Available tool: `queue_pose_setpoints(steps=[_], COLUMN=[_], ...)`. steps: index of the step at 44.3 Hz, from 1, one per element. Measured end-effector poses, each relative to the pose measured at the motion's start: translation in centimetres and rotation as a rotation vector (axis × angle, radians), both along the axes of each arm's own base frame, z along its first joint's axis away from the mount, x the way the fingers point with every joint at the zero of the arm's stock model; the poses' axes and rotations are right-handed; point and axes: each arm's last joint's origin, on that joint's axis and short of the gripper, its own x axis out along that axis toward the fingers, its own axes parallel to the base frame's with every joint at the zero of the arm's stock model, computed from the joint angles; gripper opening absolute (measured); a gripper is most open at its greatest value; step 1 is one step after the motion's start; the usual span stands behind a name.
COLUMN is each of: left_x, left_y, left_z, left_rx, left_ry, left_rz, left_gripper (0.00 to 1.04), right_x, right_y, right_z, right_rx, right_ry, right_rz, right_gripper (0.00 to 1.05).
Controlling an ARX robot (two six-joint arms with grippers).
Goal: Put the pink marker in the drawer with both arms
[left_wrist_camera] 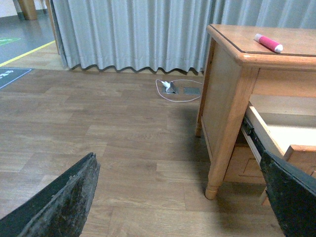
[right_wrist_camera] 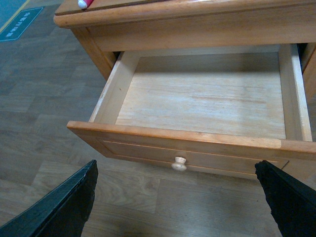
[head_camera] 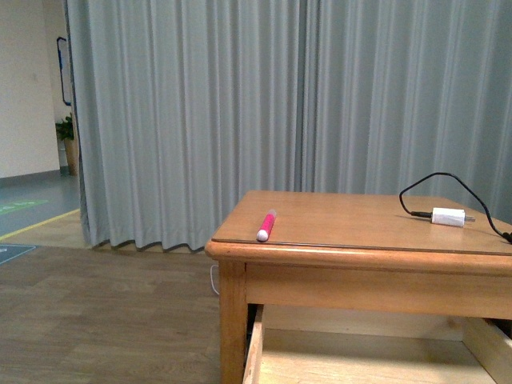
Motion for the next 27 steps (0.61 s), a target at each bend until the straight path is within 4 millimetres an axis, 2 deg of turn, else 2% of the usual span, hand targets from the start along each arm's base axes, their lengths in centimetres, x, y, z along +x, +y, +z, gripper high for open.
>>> queue_pose_setpoints(steps=[4,6,11,13,18,20,27], left_x=[0.2,0.5,1.8,3.0,6.2,8.5,14.8], left_y=[-0.5,-1.1,-2.5,-3.1,-4.4,-5.3,-8.0], left_z=[-0.3,0.1,3.7,5.7,8.0,8.9,10.3], left_rx=[-0.103,-0.126,-0.161,-0.164,-0.131,-0.111,-0.062], left_ry=[0.157,0.18,0.099,0.061,0.053,0.081,0.128], left_rz=[0.028,0.017,-0.036,-0.059,-0.085,-0.105,-0.121], left_gripper=[0.99,0.99,0.99,0.99,0.99,0.99,0.99], right_x=[0.0,0.0,0.0,0.0,0.0,0.0,0.0], right_y=[0.0,0.0,0.0,0.0,0.0,0.0,0.0], right_z=[0.0,0.0,0.0,0.0,0.0,0.0,0.0], right_rx=[0.0,0.0,0.0,0.0,0.0,0.0,0.001], right_ry=[0.0,0.0,0.0,0.0,0.0,0.0,0.001], right_rz=[0.0,0.0,0.001,0.0,0.0,0.0,0.001], right_gripper=[0.96,0.96,0.96,0.96,0.96,0.96,0.96])
